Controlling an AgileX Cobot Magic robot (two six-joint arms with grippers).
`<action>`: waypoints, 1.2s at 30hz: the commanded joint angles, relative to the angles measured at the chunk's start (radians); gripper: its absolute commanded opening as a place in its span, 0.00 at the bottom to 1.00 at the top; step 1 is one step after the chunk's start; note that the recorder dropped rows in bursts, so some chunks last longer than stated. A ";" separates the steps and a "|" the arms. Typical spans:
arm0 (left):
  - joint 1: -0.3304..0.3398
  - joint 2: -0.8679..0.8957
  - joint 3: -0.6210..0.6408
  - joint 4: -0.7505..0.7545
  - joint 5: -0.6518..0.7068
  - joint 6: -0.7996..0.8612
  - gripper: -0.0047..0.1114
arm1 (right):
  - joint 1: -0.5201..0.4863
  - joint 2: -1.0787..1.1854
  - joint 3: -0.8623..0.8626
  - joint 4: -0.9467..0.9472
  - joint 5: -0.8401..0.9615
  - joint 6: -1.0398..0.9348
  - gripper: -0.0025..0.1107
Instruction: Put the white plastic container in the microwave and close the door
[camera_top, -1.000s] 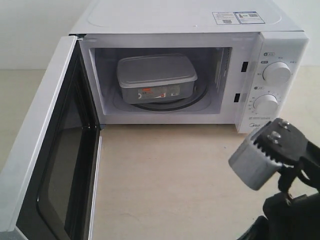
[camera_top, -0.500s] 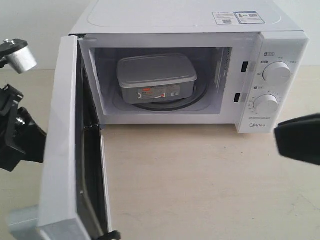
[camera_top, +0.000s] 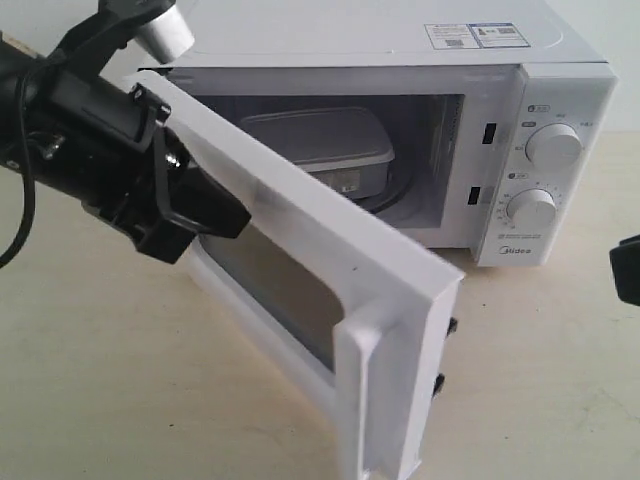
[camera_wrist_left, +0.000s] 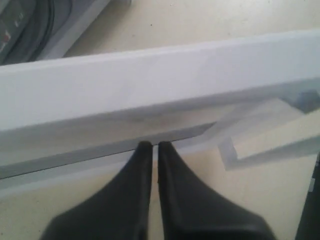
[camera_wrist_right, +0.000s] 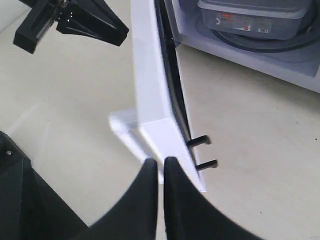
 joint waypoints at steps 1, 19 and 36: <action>-0.010 -0.002 -0.033 -0.009 -0.021 0.010 0.08 | 0.000 -0.005 -0.005 -0.002 -0.008 0.003 0.02; -0.010 -0.043 -0.036 -0.006 0.031 -0.040 0.08 | 0.000 0.108 0.026 -0.022 -0.218 0.059 0.02; -0.010 -0.154 -0.036 0.099 0.066 -0.185 0.08 | 0.000 0.463 0.255 -1.647 -0.197 1.742 0.02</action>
